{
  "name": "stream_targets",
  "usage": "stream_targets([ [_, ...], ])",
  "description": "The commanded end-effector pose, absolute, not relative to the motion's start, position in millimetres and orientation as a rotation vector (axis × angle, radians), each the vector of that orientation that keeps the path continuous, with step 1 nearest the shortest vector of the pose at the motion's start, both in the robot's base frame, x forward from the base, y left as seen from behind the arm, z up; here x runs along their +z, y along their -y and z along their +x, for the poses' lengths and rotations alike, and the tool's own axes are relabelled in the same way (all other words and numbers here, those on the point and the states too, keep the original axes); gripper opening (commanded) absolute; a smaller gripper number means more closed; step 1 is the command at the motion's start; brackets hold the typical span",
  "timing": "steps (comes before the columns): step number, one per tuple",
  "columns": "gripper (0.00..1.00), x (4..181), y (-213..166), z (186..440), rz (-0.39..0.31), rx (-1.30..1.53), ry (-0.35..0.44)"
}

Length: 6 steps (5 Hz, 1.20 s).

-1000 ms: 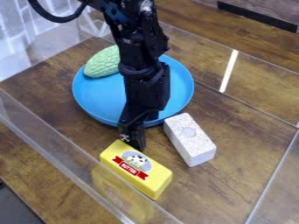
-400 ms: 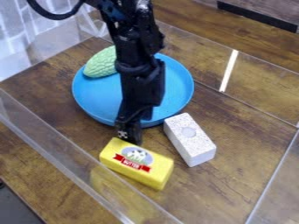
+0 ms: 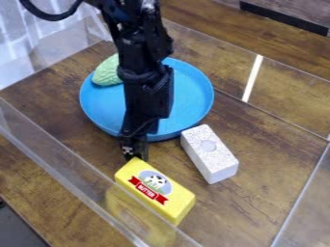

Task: Put the yellow block in the blue tray

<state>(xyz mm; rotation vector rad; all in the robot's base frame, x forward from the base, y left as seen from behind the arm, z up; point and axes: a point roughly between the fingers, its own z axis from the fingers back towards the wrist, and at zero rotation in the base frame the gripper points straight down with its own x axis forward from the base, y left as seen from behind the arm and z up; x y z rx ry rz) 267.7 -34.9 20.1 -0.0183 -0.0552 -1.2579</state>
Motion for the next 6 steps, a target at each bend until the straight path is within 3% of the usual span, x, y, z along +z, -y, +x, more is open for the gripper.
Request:
stream_targets([
  [1, 1.0, 32.6, 46, 269, -0.007, -1.32, 0.109],
  [4, 1.0, 29.6, 49, 266, -0.05, -1.354, 0.113],
  [6, 1.0, 27.0, 77, 265, -0.066, -1.361, 0.105],
])
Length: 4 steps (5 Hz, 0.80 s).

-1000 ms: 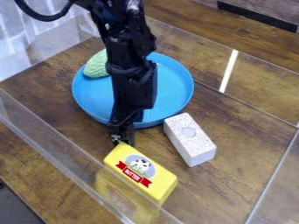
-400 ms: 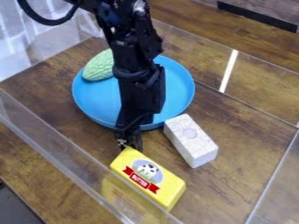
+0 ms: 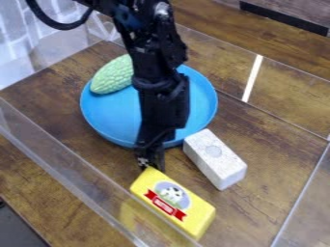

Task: Put the yellow block in the blue tray

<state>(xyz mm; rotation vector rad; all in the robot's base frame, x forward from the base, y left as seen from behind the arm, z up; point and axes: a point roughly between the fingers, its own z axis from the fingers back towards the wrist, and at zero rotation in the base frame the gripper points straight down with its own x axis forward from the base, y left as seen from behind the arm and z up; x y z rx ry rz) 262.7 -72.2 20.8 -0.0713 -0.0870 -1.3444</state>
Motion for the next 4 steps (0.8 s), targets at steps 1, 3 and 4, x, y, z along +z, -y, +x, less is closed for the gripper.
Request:
stream_targets([
  [1, 1.0, 25.0, 91, 270, -0.067, -1.34, 0.098],
  [3, 0.0, 21.5, 107, 270, -0.065, -1.321, 0.097],
  [4, 0.0, 21.2, 109, 265, -0.062, -1.329, 0.097],
])
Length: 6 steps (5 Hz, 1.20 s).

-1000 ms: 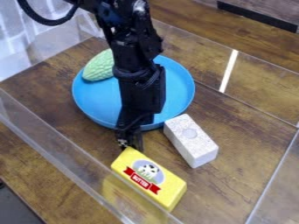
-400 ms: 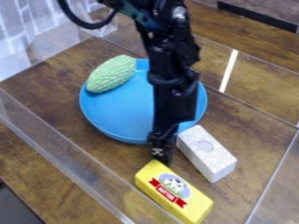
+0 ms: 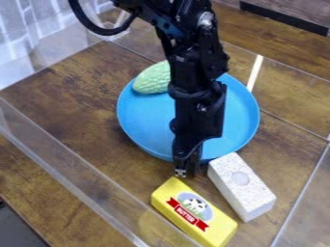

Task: Put the yellow block in the blue tray

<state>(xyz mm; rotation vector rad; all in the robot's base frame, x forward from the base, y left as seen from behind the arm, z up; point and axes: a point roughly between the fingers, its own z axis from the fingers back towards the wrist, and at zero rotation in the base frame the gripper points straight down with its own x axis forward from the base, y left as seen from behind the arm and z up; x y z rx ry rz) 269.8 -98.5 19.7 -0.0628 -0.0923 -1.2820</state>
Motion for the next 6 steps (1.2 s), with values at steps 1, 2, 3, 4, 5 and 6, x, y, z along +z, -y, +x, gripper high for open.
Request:
stream_targets([
  [1, 0.0, 27.6, 104, 271, -0.064, -1.352, 0.09],
  [2, 0.0, 30.7, 104, 272, -0.064, -1.385, 0.081],
  [3, 1.0, 30.2, 105, 274, -0.066, -1.417, 0.07],
  [4, 1.0, 27.8, 98, 276, -0.068, -1.469, 0.057],
  [5, 1.0, 24.6, 88, 281, -0.063, -1.512, 0.041],
  [6, 1.0, 21.9, 82, 287, -0.056, -1.523, 0.024],
])
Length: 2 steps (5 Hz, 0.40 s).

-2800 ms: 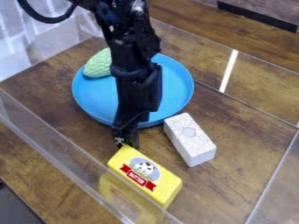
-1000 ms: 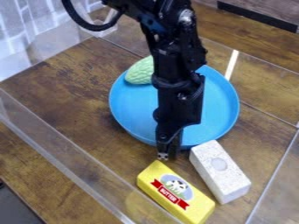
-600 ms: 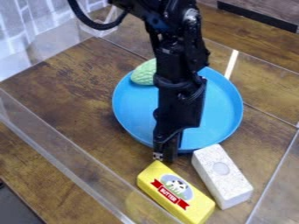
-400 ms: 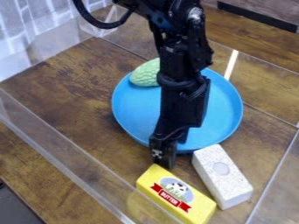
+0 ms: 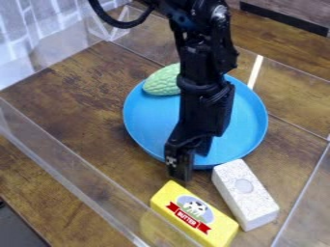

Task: Put the yellow block in the blue tray

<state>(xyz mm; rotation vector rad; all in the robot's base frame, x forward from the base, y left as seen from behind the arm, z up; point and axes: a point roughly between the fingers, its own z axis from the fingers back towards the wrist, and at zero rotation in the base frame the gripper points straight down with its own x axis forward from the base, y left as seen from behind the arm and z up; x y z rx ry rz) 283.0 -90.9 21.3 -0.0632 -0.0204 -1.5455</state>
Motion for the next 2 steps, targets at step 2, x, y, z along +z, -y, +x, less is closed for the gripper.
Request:
stream_targets([
  [2, 1.0, 19.4, 65.4, 286.0, -0.037, -1.463, -0.01],
])
